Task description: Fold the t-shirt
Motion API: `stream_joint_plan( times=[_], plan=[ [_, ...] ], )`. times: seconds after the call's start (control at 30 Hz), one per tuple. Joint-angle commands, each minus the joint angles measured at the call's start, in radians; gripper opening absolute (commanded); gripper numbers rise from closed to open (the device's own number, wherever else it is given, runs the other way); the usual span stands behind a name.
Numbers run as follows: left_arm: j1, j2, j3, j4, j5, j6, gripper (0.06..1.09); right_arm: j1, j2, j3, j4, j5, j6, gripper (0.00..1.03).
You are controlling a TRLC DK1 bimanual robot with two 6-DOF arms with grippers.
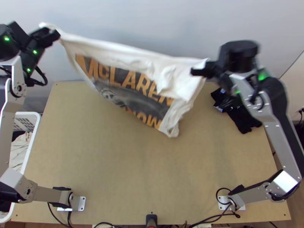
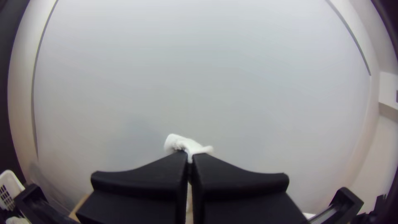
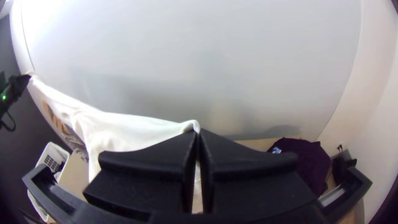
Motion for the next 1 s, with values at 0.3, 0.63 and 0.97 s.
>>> stream_joint_plan(
  times=[0.3,0.63,0.97],
  plan=[
    [-0.173,0.089,0.219,0.400,-0.310,0.387,0.09,-0.194,0.076,0.174,0.290,0.081,-0.030,0.02],
    [-0.217,0.155,0.209,0.603,-0.409,0.519,0.09,-0.202,0.095,0.168,0.566,0.202,-0.162,0.02],
    [-0.240,0.086,0.183,0.238,-0.399,0.365,0.09,-0.144,-0.054,-0.057,0.497,0.213,-0.153,0.02]
  ],
)
